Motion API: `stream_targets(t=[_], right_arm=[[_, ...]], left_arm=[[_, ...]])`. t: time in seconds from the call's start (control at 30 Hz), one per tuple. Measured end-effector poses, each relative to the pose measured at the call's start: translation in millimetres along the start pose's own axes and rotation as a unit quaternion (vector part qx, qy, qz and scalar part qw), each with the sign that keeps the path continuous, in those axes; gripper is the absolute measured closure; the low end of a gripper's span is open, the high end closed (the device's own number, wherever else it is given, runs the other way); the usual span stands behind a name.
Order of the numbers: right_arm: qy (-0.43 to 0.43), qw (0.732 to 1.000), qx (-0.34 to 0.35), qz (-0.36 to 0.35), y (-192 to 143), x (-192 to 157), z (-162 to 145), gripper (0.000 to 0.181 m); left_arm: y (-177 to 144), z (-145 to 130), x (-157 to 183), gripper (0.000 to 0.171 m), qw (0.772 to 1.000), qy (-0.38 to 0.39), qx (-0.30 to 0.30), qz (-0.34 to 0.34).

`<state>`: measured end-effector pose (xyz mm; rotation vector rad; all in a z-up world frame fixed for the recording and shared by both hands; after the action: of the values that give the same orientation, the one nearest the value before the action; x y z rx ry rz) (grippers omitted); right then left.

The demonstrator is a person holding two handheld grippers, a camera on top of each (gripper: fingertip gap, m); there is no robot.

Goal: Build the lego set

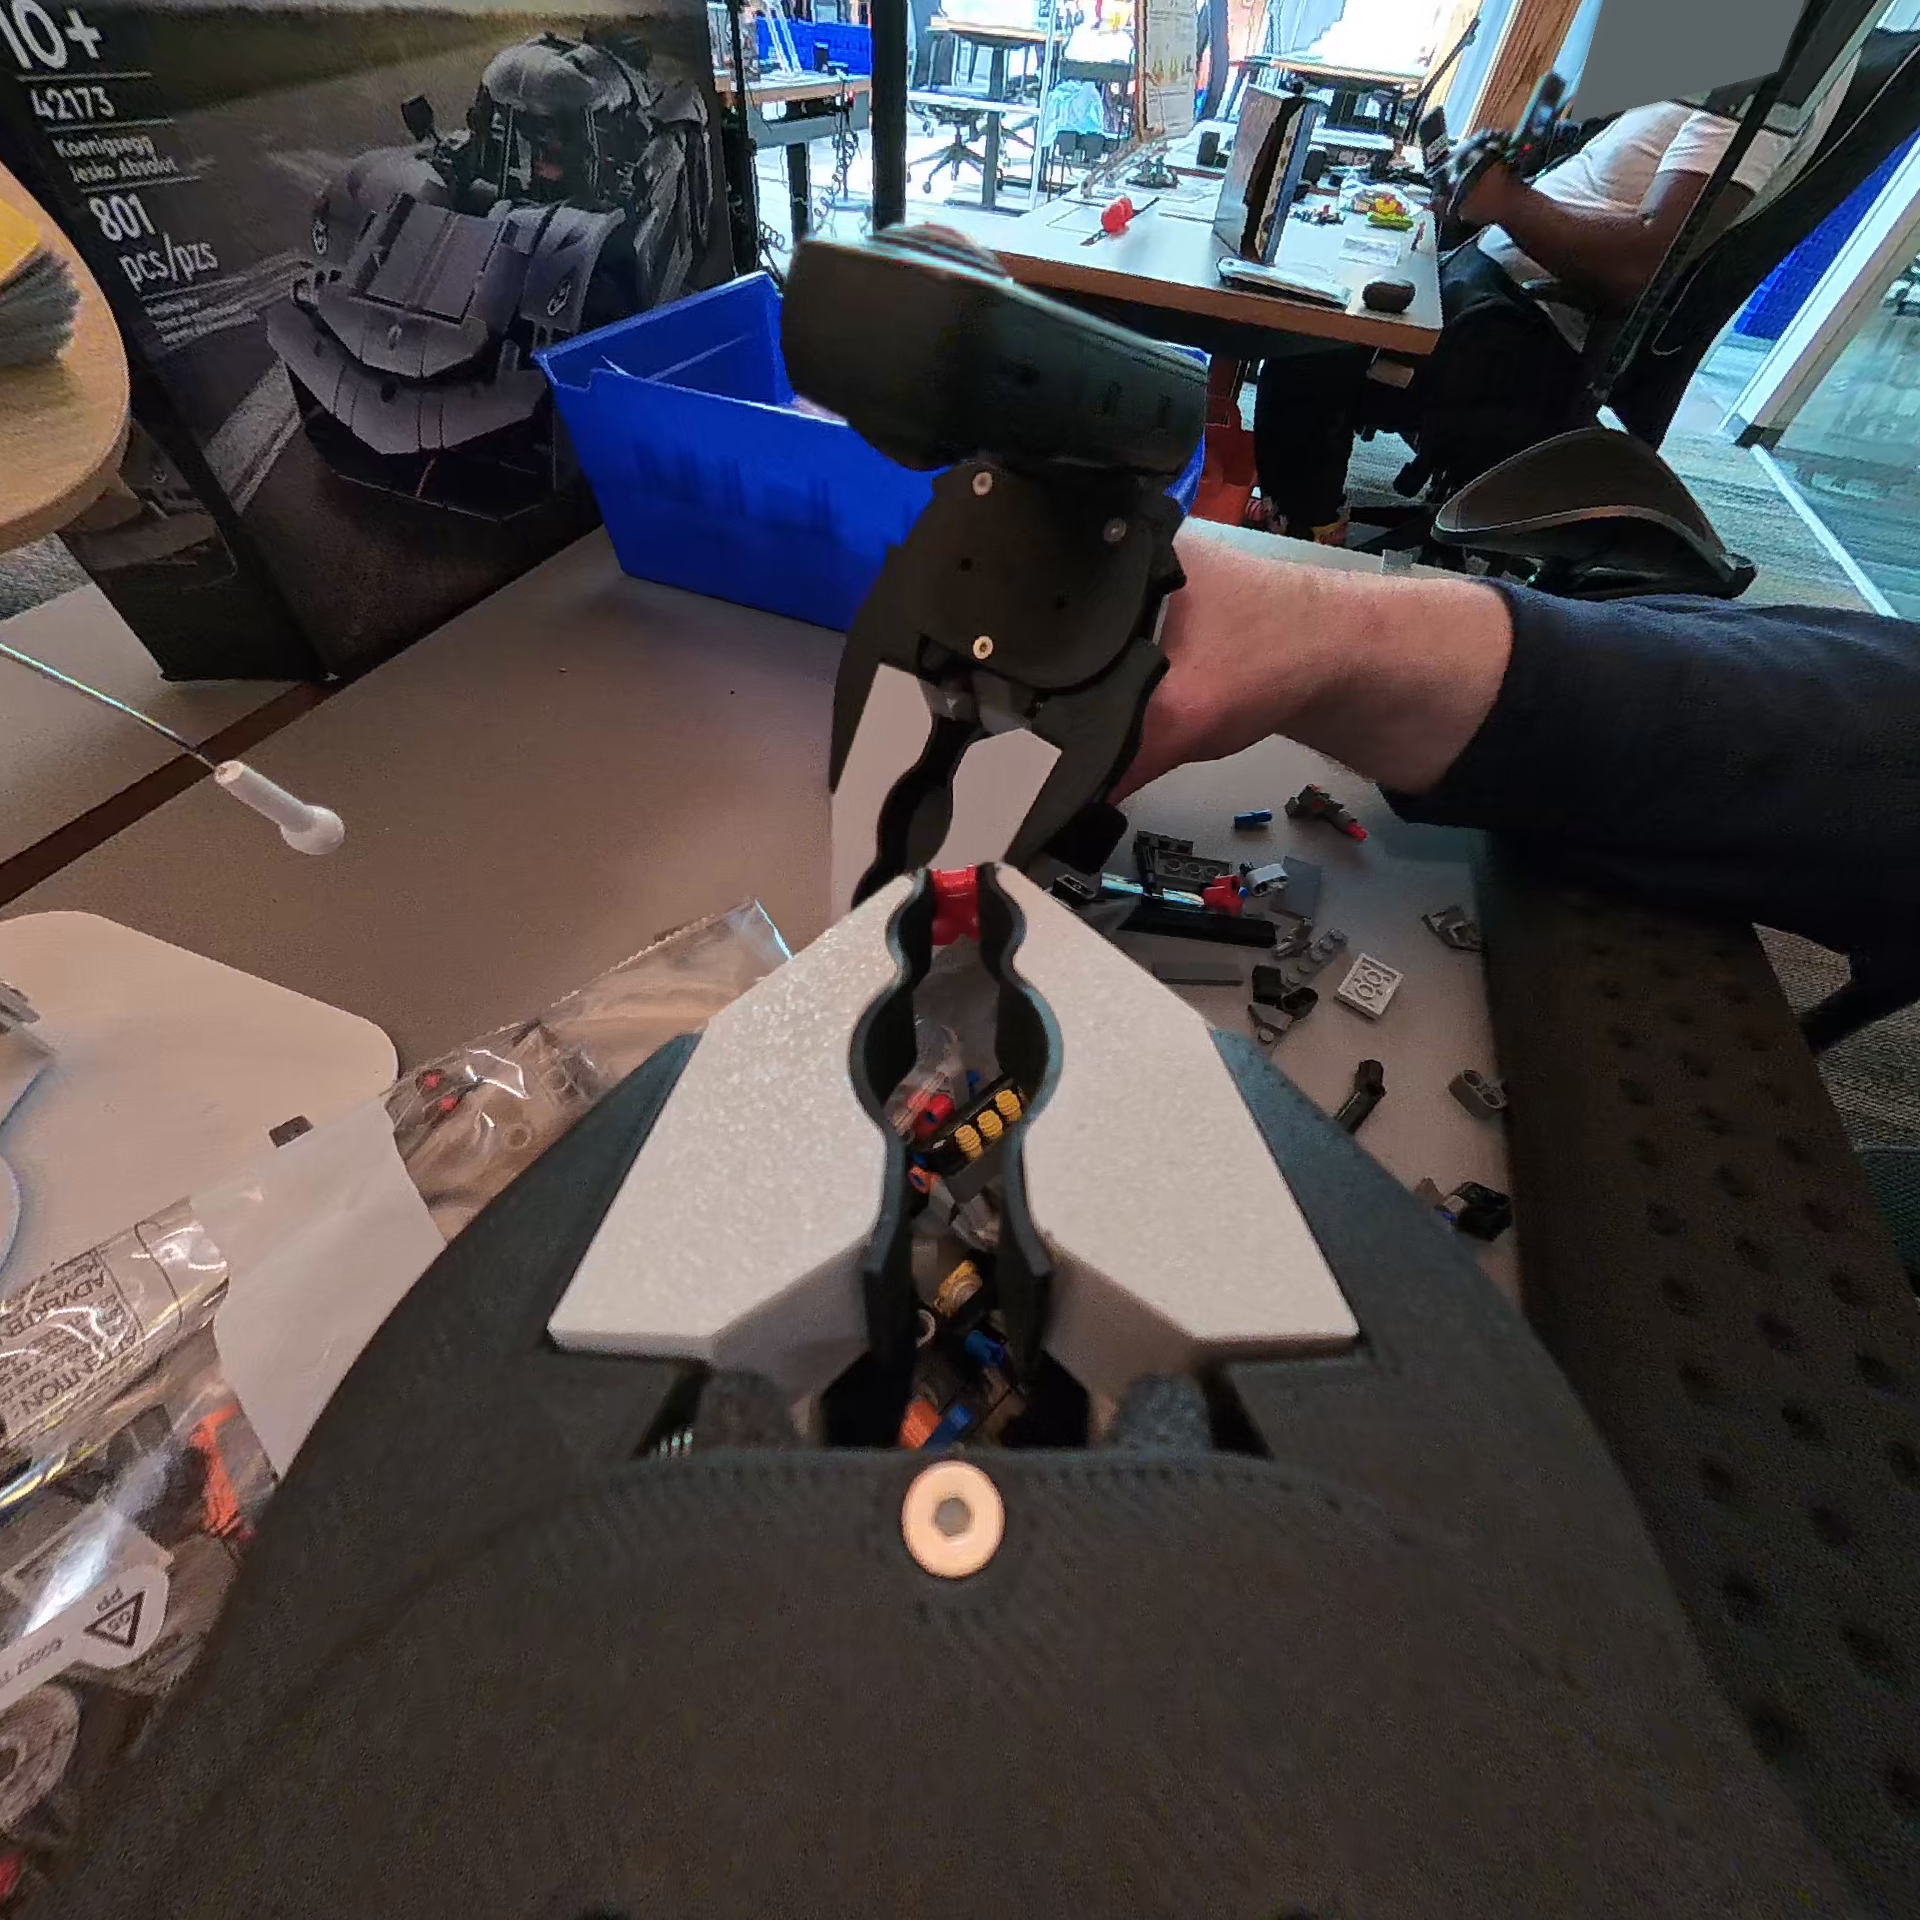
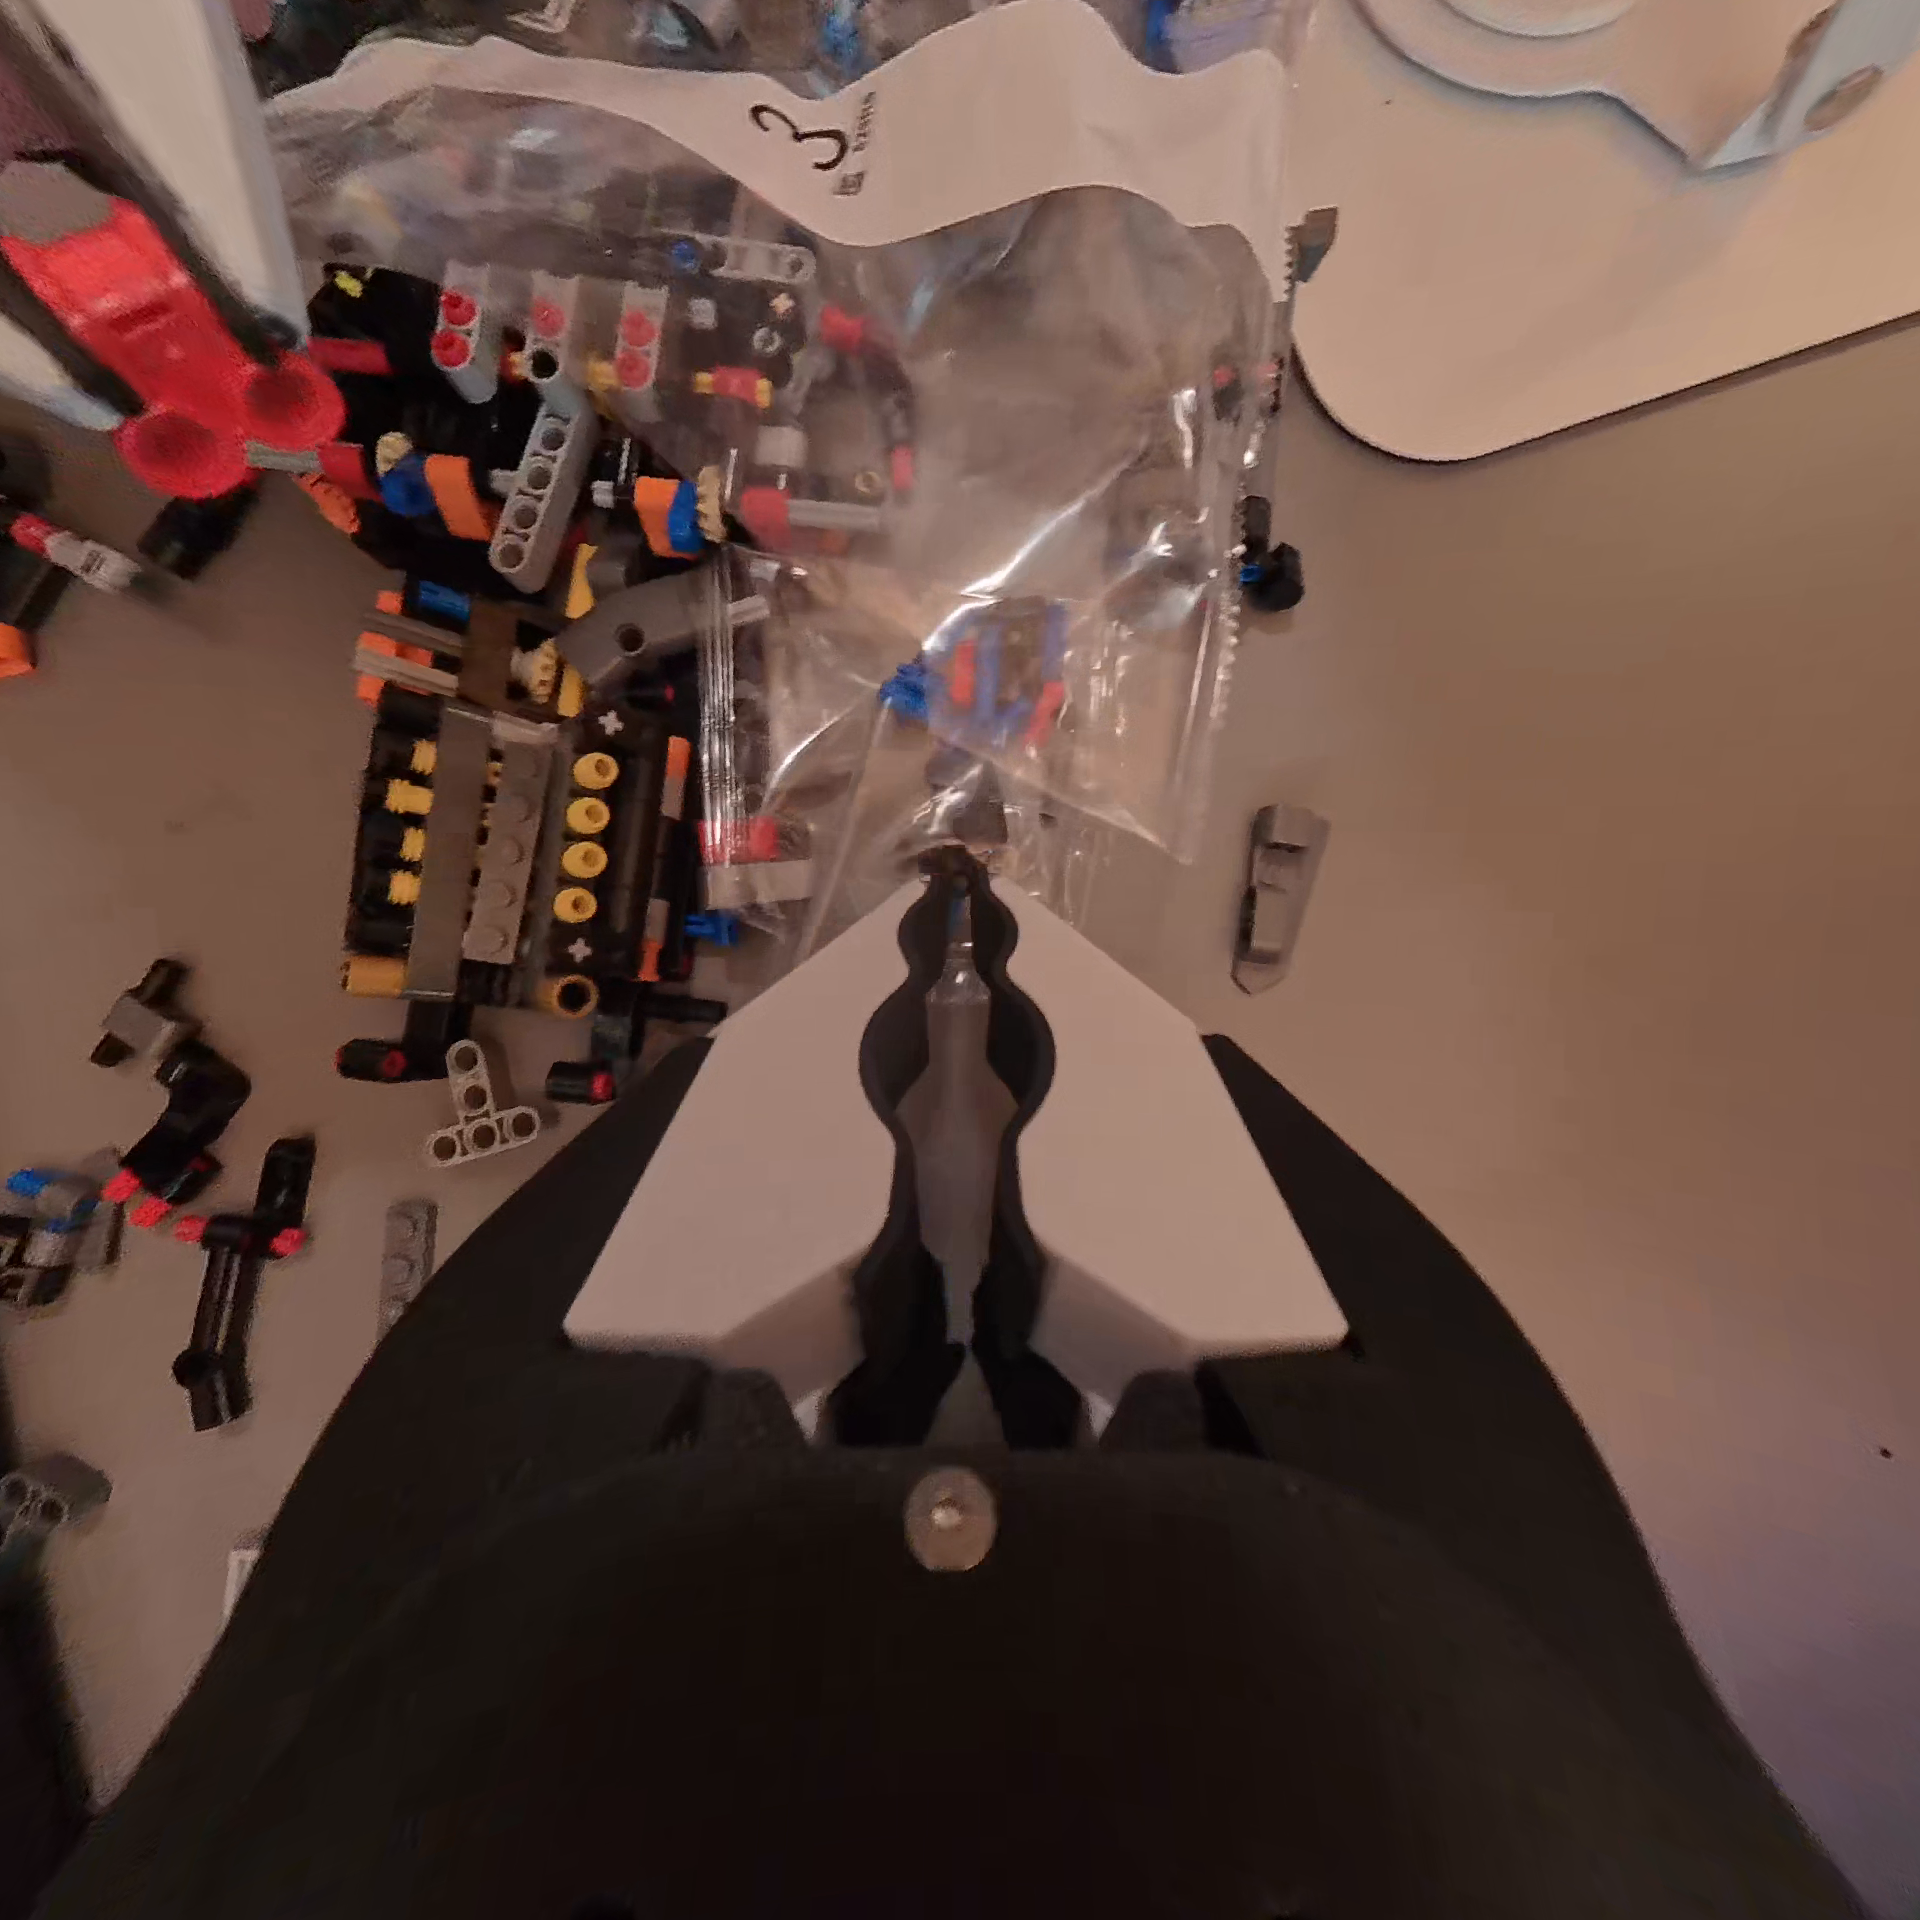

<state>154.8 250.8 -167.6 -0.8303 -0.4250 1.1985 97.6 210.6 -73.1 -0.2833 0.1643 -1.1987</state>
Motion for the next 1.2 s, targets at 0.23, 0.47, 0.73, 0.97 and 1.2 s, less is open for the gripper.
stream_targets(t=[0.23, 0.47, 0.73, 0.97, 1.2], right_arm=[[0.001, 0.999, -0.015, 0.051, 7.1, -17.5, -3.4, 0.18], [0.021, 0.999, 0.019, 0.038, 4.1, -8.9, 3.6, 0.18], [0.045, 0.998, 0.037, 0.033, 6.9, -4.1, 8.4, 0.179], [0.042, 0.999, -0.011, 0.02, 12.8, -2.6, -4.8, 0.172], [0.051, 0.999, 0.017, 0.011, -0.4, 2.5, 0.2, 0.17]], left_arm=[[0.7, -1.0, 0.4, 0.166, 1.0, 0.001, -0.003, -0.001], [0.8, -0.7, 0.8, 0.166, 1.0, 0.001, -0.002, -0.002], [0.8, -0.9, 0.8, 0.166, 1.0, 0.001, -0.003, -0.002], [1.2, -1.4, 1.1, 0.166, 1.0, 0.002, -0.004, -0.002], [0.7, -1.0, 1.4, 0.166, 1.0, 0.002, -0.004, -0.003]])
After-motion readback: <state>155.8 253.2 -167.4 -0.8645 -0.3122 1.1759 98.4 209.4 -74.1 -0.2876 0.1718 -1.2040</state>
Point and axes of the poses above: each gripper's, where its closed fingertips meet, y out along the fingers, z out of its top, x = y × z across the jaws, the point moved 2 cm from there along -y, back along the fingers, and after that the axes turned 8 degrees about z, right-handed, at the moved point
